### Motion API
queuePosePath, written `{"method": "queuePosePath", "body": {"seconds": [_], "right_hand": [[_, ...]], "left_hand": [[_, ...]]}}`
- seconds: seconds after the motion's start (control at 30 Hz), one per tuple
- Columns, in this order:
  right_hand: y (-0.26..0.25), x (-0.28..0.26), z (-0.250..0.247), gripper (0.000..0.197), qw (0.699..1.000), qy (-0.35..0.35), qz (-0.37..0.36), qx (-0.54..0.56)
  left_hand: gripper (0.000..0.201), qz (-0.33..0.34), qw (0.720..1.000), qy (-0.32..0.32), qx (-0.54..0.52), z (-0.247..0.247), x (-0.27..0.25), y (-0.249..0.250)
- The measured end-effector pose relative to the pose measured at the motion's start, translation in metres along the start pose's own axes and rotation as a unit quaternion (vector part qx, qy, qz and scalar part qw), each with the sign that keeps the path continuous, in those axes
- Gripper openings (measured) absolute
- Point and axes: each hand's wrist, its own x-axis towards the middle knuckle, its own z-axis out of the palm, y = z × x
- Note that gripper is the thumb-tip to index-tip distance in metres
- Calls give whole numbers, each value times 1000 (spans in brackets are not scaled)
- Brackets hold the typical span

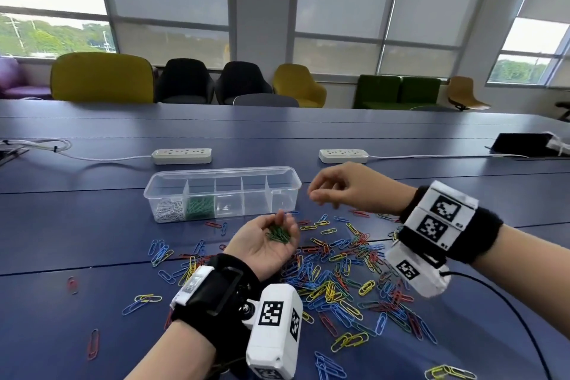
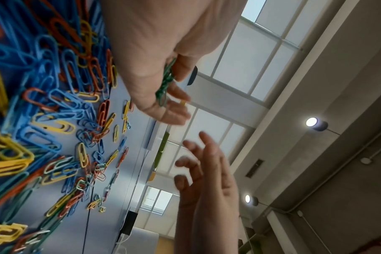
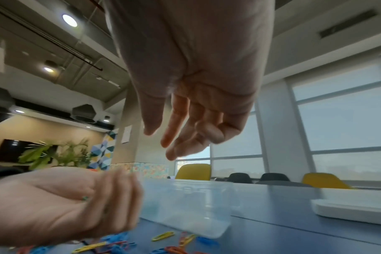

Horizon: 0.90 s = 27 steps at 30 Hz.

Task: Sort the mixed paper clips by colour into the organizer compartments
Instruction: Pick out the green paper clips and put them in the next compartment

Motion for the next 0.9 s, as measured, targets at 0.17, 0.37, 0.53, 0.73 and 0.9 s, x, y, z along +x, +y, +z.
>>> {"method": "queuePosePath", "body": {"seconds": [0.17,0.37,0.53,0.73,0.9], "right_hand": [[44,-34,-18,19,982,-152,71,-86],[69,-53,-12,19,963,-236,90,-97],[76,-61,3,13,953,-262,96,-121],[80,-67,8,11,957,-242,83,-138],[86,-74,-5,20,975,-172,105,-90]], "left_hand": [[25,-6,969,4,247,25,-5,3],[33,48,477,-7,877,64,5,-26],[34,22,280,4,960,63,25,-51],[40,39,255,39,965,54,32,-52],[27,23,270,44,962,51,37,-52]]}}
